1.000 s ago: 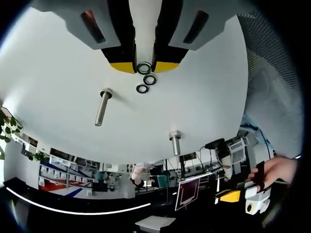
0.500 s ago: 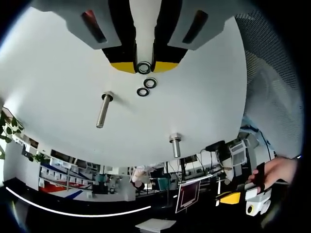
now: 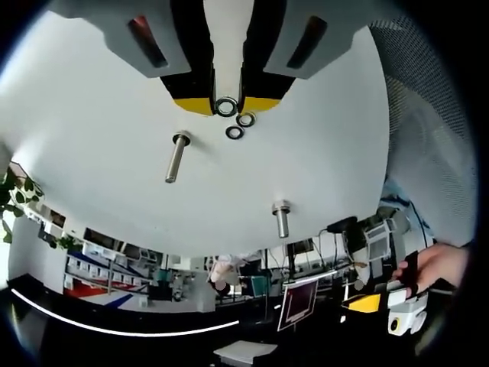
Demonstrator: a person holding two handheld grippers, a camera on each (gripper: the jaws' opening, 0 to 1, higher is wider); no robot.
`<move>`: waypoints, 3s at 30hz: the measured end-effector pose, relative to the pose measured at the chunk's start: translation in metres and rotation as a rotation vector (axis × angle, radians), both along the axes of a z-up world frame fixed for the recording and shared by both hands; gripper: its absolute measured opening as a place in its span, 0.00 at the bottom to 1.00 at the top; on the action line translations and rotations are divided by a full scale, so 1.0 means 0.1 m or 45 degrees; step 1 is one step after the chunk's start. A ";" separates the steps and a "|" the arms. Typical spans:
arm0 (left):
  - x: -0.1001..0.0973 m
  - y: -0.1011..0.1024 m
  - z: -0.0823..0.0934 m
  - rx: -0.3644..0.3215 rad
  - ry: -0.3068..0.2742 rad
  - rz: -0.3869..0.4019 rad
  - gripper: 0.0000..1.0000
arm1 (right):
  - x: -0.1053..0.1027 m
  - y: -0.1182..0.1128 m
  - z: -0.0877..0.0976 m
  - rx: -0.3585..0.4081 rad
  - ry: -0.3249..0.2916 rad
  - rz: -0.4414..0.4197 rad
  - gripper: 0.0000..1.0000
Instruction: Place the washer onto the threaded stud by aligning its center hole with the stud, sliding it down to the base, and recovering from edge contact or off-axis alignment until the washer reaches the visible bottom stop.
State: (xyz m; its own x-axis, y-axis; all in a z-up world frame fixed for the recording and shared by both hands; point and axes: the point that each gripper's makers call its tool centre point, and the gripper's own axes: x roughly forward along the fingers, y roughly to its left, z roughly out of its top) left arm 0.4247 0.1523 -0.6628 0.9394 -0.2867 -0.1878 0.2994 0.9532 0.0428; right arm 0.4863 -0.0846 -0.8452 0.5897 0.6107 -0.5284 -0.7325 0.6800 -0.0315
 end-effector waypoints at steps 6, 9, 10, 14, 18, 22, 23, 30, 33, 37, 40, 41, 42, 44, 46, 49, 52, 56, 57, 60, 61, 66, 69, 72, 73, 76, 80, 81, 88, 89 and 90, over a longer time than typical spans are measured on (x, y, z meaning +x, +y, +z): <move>0.00 0.00 0.00 0.002 -0.003 0.000 0.18 | 0.13 -0.01 0.18 0.010 -0.061 -0.009 0.14; 0.01 0.00 0.01 0.002 -0.006 0.001 0.18 | 0.18 0.00 0.25 0.007 -0.081 -0.010 0.14; 0.01 0.01 0.02 0.002 -0.007 0.002 0.18 | 0.21 0.01 0.28 0.002 -0.091 -0.008 0.14; 0.00 0.01 0.03 -0.003 -0.012 0.007 0.18 | 0.27 0.03 0.34 -0.016 -0.124 0.011 0.14; 0.00 0.02 0.04 -0.005 -0.017 0.009 0.18 | 0.36 0.04 0.41 -0.015 -0.146 0.001 0.14; 0.00 0.02 0.05 -0.007 -0.019 0.011 0.18 | 0.40 0.07 0.46 -0.028 -0.169 0.013 0.14; 0.00 0.03 0.05 -0.007 -0.020 0.011 0.18 | 0.41 0.08 0.46 -0.030 -0.169 0.014 0.14; 0.00 0.03 0.04 -0.004 -0.018 0.012 0.18 | 0.54 0.05 0.52 -0.057 -0.191 -0.002 0.14; 0.00 0.03 0.04 -0.006 -0.018 0.014 0.18 | 0.58 0.04 0.50 -0.069 -0.180 -0.001 0.14; 0.00 0.04 0.05 -0.005 -0.020 0.016 0.18 | 0.60 0.04 0.47 -0.095 -0.180 0.005 0.14; 0.00 0.04 0.05 -0.004 -0.020 0.019 0.18 | 0.61 0.05 0.46 -0.093 -0.168 0.002 0.14; 0.00 0.04 0.05 -0.004 -0.023 0.020 0.18 | 0.61 0.05 0.45 -0.096 -0.168 0.003 0.14; -0.01 0.04 0.05 -0.007 -0.020 0.019 0.18 | 0.61 0.05 0.44 -0.099 -0.166 0.004 0.14; 0.00 0.05 0.05 -0.005 -0.022 0.021 0.18 | 0.60 0.06 0.43 -0.100 -0.162 0.007 0.14; 0.00 0.05 0.05 -0.007 -0.021 0.021 0.18 | 0.61 0.05 0.41 -0.106 -0.160 0.004 0.14; 0.00 0.05 0.04 -0.010 -0.018 0.023 0.18 | 0.61 0.06 0.39 -0.101 -0.146 -0.001 0.14; 0.00 0.06 0.05 -0.014 -0.020 0.025 0.18 | 0.61 0.06 0.38 -0.107 -0.146 0.000 0.14; 0.00 0.07 0.05 -0.017 -0.022 0.031 0.18 | 0.62 0.05 0.36 -0.105 -0.133 -0.008 0.14; 0.00 0.08 0.05 -0.017 -0.022 0.033 0.18 | 0.62 0.06 0.35 -0.103 -0.131 -0.008 0.14; 0.00 0.08 0.06 -0.020 -0.026 0.034 0.18 | 0.60 0.06 0.33 -0.104 -0.113 -0.011 0.14; 0.00 0.08 0.07 -0.022 -0.028 0.035 0.18 | 0.60 0.05 0.32 -0.105 -0.111 -0.012 0.14; 0.00 0.09 0.06 -0.025 -0.027 0.040 0.18 | 0.58 0.05 0.32 -0.099 -0.103 -0.019 0.14; 0.00 0.09 0.07 -0.026 -0.030 0.039 0.18 | 0.58 0.04 0.32 -0.098 -0.105 -0.023 0.15; 0.00 0.08 0.06 -0.025 -0.028 0.037 0.18 | 0.57 0.03 0.32 -0.095 -0.101 -0.029 0.15; 0.00 0.08 0.07 -0.026 -0.029 0.037 0.18 | 0.57 0.03 0.32 -0.095 -0.103 -0.029 0.15; 0.00 0.08 0.07 -0.028 -0.029 0.038 0.18 | 0.57 0.03 0.33 -0.089 -0.099 -0.035 0.15; 0.00 0.08 0.08 -0.029 -0.032 0.040 0.18 | 0.56 0.02 0.35 -0.081 -0.102 -0.042 0.15; 0.00 0.09 0.08 -0.029 -0.033 0.041 0.18 | 0.56 0.02 0.37 -0.077 -0.104 -0.043 0.15; 0.00 0.08 0.08 -0.029 -0.034 0.039 0.18 | 0.48 0.00 0.38 -0.043 -0.108 -0.059 0.16; 0.00 0.08 0.08 -0.029 -0.034 0.038 0.18 | 0.47 0.00 0.38 -0.043 -0.110 -0.059 0.16; 0.00 0.08 0.08 -0.029 -0.033 0.038 0.18 | 0.45 0.01 0.39 -0.031 -0.111 -0.058 0.16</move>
State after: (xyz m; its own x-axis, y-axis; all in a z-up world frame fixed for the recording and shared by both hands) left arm 0.4250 0.1603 -0.6546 0.9520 -0.2628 -0.1567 0.2703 0.9624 0.0282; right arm 0.5312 -0.0833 -0.8062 0.6610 0.5697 -0.4884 -0.6945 0.7109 -0.1107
